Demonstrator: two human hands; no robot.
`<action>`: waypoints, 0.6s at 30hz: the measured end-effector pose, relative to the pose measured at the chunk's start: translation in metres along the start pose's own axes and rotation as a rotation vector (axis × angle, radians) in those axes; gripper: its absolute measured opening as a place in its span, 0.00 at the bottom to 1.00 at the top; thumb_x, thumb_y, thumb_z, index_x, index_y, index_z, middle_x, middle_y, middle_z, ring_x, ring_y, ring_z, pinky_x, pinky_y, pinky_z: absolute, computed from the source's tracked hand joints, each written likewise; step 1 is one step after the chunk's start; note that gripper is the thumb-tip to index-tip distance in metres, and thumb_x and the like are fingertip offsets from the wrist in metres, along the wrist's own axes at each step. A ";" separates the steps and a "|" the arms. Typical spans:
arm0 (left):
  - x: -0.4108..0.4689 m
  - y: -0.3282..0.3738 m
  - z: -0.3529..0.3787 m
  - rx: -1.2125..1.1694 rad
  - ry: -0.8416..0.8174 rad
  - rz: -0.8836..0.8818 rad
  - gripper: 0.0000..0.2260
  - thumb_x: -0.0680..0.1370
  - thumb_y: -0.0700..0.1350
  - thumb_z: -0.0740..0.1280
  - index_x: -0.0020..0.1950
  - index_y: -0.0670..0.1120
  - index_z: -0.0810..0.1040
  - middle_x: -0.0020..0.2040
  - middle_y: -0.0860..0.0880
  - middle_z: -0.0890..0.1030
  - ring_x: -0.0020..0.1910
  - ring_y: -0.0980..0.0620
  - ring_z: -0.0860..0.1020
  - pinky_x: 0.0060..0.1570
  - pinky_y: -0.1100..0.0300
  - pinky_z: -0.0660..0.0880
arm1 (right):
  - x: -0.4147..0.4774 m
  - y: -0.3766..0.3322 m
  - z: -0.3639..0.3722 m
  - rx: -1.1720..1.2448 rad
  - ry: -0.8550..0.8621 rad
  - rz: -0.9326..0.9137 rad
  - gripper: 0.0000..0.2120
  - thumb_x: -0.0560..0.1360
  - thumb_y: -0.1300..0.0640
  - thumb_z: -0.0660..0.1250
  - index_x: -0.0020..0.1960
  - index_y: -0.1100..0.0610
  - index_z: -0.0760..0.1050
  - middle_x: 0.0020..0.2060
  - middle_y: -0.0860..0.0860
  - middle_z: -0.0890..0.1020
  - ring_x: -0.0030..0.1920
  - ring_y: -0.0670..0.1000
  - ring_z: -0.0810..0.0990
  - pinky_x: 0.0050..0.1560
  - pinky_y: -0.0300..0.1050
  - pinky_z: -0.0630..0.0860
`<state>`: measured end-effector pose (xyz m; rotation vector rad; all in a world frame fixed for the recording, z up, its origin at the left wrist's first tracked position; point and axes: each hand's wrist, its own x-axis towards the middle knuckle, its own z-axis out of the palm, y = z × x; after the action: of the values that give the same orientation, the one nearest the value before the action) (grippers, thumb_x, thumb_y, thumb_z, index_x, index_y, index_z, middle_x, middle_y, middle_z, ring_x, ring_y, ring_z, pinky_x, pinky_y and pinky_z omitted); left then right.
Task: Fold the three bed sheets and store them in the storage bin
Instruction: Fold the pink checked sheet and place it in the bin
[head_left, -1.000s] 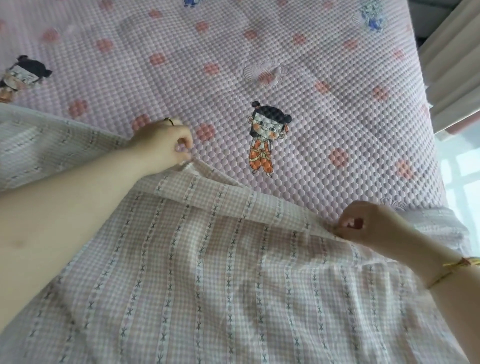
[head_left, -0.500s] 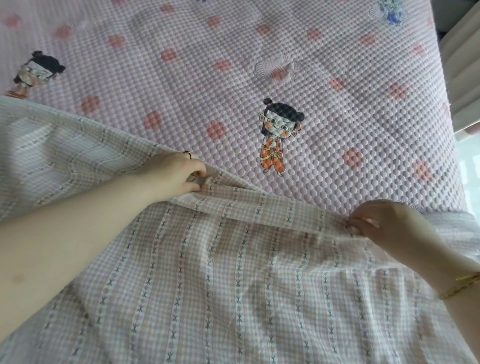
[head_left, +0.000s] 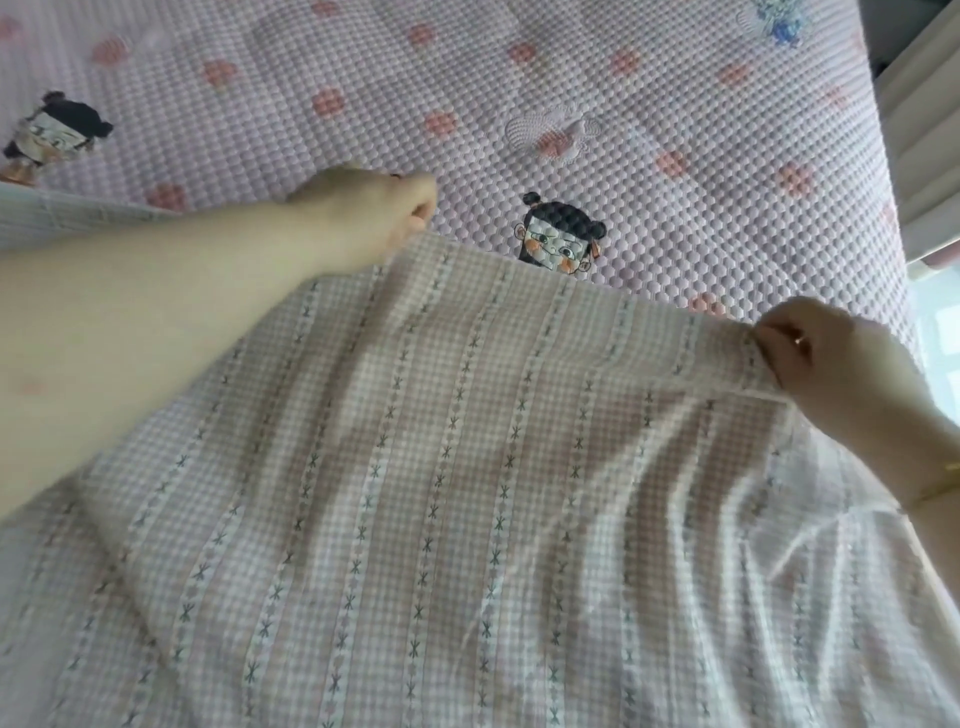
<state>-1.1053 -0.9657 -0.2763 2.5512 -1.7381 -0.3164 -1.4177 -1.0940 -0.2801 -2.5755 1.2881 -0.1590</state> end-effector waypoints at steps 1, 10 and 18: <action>0.008 0.004 0.006 0.060 0.006 0.002 0.03 0.81 0.45 0.55 0.49 0.48 0.67 0.40 0.47 0.72 0.44 0.46 0.70 0.42 0.56 0.65 | 0.011 0.005 0.002 -0.044 0.003 0.052 0.11 0.79 0.59 0.58 0.51 0.64 0.76 0.41 0.60 0.79 0.39 0.57 0.73 0.39 0.46 0.66; -0.021 0.042 0.100 -0.400 0.164 -0.093 0.13 0.75 0.46 0.67 0.57 0.42 0.78 0.62 0.44 0.75 0.64 0.43 0.70 0.67 0.51 0.61 | 0.012 0.022 0.031 0.281 -0.415 0.303 0.07 0.73 0.50 0.67 0.42 0.53 0.73 0.34 0.47 0.76 0.32 0.45 0.71 0.30 0.35 0.66; 0.007 0.049 0.100 -0.117 0.324 -0.185 0.09 0.78 0.48 0.62 0.49 0.42 0.75 0.53 0.43 0.77 0.58 0.43 0.69 0.58 0.55 0.51 | 0.037 0.028 0.041 -0.196 -0.078 0.041 0.16 0.79 0.50 0.57 0.54 0.59 0.78 0.50 0.57 0.79 0.54 0.57 0.73 0.51 0.49 0.67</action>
<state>-1.1668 -0.9825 -0.3677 2.5125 -1.3368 -0.0060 -1.4090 -1.1324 -0.3276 -2.6833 1.3890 0.0792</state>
